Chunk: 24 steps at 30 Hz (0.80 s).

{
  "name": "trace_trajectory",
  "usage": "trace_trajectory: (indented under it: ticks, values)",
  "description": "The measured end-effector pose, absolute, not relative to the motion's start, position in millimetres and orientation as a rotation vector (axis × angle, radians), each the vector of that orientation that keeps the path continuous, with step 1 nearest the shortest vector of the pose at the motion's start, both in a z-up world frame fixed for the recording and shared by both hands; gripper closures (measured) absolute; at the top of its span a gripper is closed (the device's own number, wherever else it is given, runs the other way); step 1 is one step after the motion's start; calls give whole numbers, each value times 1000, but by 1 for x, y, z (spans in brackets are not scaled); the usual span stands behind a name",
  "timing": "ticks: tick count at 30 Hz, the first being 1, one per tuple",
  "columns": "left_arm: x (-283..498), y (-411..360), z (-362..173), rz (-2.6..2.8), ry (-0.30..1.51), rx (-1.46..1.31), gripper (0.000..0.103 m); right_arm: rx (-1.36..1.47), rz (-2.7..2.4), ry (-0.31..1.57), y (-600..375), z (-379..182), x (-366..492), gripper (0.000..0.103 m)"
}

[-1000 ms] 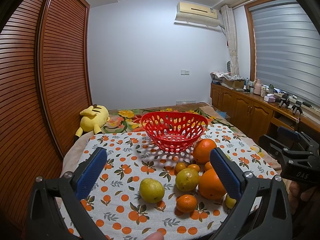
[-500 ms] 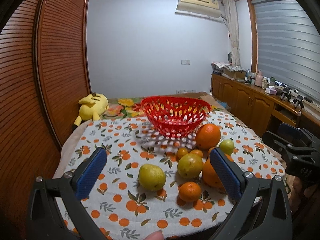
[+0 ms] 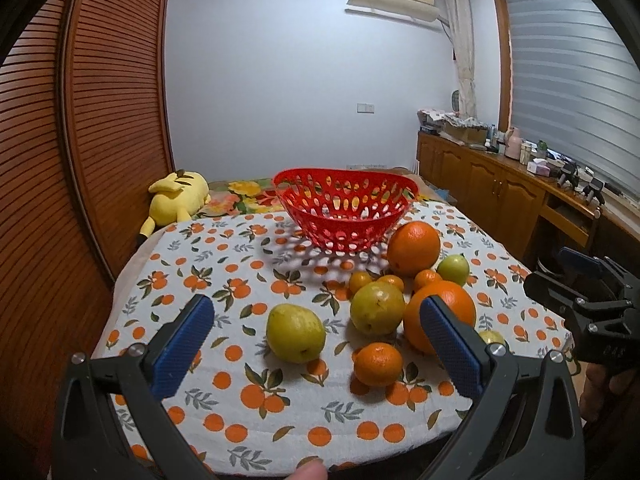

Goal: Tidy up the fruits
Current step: 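Grasp the tangerine with the left tool while the right tool grasps the yellow-green pear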

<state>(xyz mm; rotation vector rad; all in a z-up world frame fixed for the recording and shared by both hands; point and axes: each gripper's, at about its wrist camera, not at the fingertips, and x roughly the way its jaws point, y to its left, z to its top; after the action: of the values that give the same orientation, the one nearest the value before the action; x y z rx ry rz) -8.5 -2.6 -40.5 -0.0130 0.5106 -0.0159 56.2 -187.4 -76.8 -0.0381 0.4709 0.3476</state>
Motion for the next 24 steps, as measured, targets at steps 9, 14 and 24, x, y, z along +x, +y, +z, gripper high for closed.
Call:
trace_trajectory:
  ticks: [9,14,24]
  values:
    - [6,-4,-73,-80,601,-29,3,-47,390,561,-192,-108,63,8]
    - [16,-9,-92,-128,662,-41,8,-48,418,616,-193,-126,69,12]
    - [40,-23,-120,-231,780,-52,20,-56,464,716,-189,-149,77,25]
